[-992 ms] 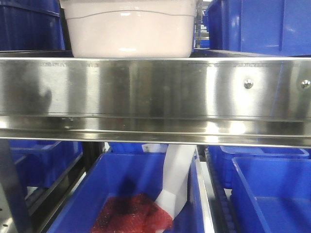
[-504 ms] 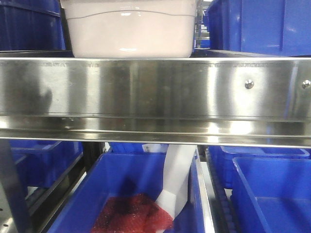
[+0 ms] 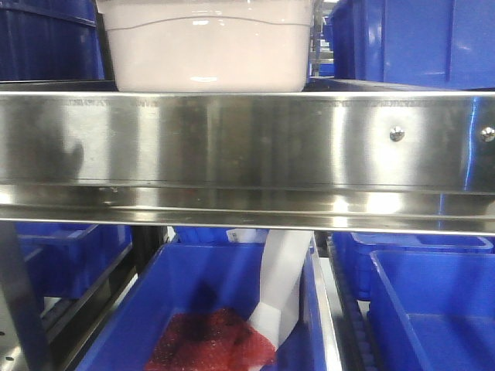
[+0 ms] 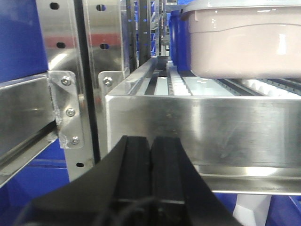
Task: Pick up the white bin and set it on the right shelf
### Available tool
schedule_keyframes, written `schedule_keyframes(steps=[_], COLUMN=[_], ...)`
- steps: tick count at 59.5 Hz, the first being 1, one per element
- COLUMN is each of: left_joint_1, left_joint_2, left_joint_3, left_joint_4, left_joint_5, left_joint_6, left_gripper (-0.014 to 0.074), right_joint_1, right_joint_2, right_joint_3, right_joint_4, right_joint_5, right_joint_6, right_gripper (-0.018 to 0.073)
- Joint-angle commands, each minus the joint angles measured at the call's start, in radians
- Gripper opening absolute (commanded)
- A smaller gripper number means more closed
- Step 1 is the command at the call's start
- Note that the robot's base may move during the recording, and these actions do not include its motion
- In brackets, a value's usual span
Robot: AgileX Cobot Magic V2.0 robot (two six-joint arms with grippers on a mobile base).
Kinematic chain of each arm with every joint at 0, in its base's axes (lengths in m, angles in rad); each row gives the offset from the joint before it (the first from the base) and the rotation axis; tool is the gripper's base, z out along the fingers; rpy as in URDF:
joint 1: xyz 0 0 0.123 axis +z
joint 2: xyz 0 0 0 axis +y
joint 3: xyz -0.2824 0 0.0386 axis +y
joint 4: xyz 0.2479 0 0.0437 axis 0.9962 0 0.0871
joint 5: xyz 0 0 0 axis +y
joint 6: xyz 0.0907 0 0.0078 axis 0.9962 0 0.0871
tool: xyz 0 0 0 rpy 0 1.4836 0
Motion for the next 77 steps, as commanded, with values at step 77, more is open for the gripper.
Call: schedule_keyframes(steps=[77], left_joint_1=[-0.004], left_joint_2=[-0.012], left_joint_3=[0.007], left_joint_4=[-0.003], left_joint_5=[-0.089], left_joint_6=[-0.005], left_gripper=[-0.0126], right_joint_1=[0.000], right_joint_2=[-0.020], right_joint_3=[-0.001], right_joint_4=[0.005], right_joint_5=[-0.107], right_joint_6=[0.009], right_gripper=[0.0068])
